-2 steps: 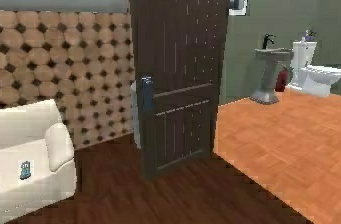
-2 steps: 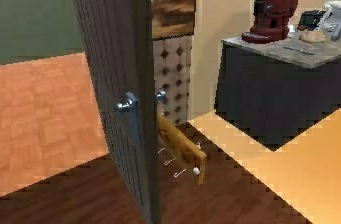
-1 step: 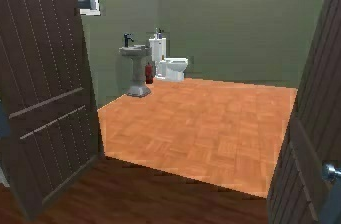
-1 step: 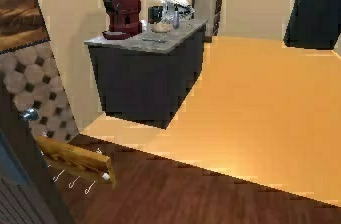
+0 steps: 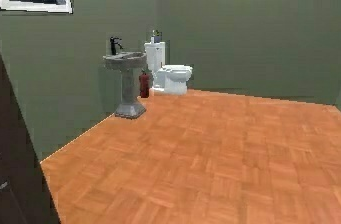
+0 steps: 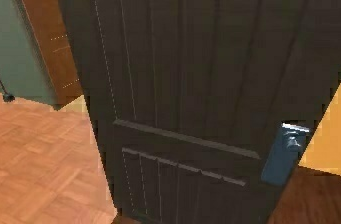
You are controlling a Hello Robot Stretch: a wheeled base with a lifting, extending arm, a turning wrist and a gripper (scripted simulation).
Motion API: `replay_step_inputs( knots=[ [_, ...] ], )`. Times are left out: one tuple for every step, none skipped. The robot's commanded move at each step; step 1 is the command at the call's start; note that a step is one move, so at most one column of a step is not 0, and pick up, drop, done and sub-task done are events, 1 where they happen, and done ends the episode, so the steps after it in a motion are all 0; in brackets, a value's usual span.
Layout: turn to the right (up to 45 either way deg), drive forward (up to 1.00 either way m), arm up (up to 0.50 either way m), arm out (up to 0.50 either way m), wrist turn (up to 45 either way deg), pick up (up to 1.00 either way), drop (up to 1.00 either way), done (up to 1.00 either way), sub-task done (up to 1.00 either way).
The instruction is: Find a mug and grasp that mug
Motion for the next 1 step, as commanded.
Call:
replay_step_inputs(
  knots=[
    [3.0, 0.0, 0.0, 0.0, 0.0, 0.0, 0.0, 0.0, 0.0]
  ],
)
